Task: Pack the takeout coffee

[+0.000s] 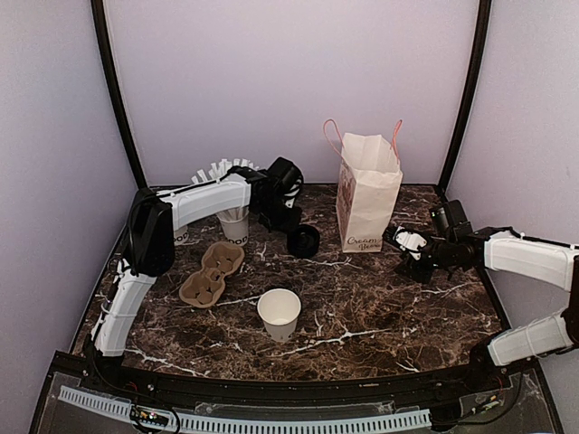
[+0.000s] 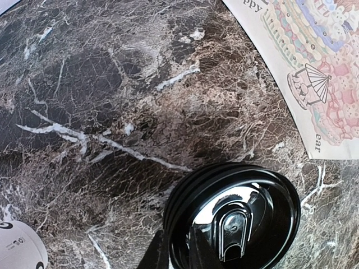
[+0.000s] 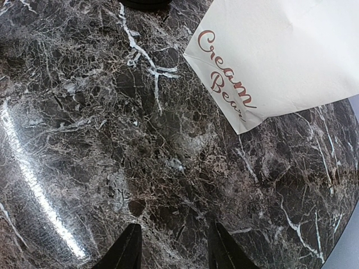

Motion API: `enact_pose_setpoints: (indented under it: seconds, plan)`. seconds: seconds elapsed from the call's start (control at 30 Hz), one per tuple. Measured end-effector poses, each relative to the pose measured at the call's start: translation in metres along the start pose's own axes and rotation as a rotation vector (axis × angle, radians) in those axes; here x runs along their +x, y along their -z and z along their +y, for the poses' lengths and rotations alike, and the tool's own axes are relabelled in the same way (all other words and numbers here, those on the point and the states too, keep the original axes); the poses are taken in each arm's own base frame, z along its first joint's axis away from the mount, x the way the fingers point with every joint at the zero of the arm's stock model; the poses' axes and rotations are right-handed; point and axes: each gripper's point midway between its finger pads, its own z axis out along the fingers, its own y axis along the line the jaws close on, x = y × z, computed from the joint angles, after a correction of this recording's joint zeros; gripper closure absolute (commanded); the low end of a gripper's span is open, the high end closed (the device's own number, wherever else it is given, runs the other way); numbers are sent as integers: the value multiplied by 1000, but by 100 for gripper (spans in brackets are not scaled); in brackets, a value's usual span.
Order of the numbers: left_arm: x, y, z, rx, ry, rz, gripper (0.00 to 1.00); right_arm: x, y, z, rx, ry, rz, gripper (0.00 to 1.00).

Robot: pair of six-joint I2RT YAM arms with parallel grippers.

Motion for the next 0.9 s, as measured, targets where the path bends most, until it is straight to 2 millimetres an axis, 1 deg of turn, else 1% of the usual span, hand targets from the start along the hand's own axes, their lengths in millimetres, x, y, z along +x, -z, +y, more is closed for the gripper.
enact_pose_setpoints:
  seconds: [0.13,0.3,0.47,0.67,0.8,0.9]
  plan:
    - [-1,1,0,2,0,-3,85,0,0,0,0,0,0,58]
    - [-3,1,-1,3,-1,-7,83,0,0,0,1,0,1,58]
    - [0,-4,-1,5,-3,3,83,0,0,0,2,0,2,58]
    - [6,-12,-1,5,-4,20,85,0,0,0,2,0,2,58]
    - [5,-11,-1,5,-4,23,86,0,0,0,2,0,2,58]
    - [4,-8,-1,3,-4,25,89,0,0,0,2,0,2,58]
